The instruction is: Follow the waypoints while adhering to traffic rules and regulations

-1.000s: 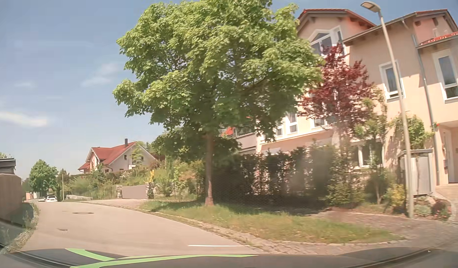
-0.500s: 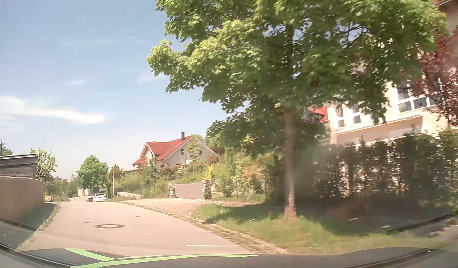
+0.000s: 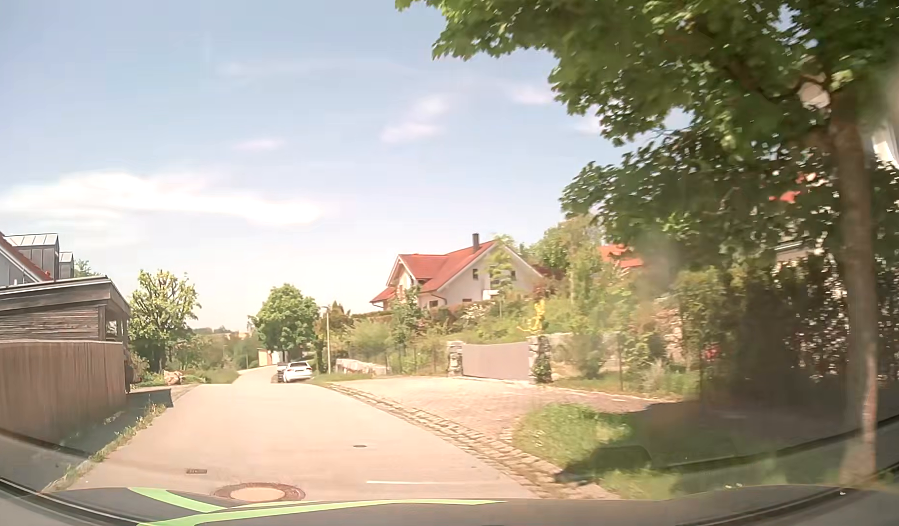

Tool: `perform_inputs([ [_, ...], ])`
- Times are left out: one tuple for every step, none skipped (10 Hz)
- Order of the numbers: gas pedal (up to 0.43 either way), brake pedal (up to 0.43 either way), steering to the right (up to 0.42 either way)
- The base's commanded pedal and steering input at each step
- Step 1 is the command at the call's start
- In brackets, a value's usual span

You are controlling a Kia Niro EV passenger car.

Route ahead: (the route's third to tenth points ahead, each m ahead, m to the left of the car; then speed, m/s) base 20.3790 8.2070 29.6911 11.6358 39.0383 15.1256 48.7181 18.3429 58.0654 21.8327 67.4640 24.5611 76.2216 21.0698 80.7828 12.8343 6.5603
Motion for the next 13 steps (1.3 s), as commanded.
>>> perform_inputs([
  [0.157,0.000,-0.250],
  [0.157,0.000,-0.231],
  [0.157,0.000,-0.213],
  [0.157,0.000,-0.195],
  [0.157,0.000,-0.180],
  [0.157,0.000,-0.161],
  [0.157,0.000,-0.142],
  [0.157,0.000,-0.127],
  [0.157,0.000,-0.115],
  [0.157,0.000,-0.101],
  [0.157,0.000,-0.087],
  [0.157,0.000,-0.075],
  [0.150,0.000,-0.068],
])
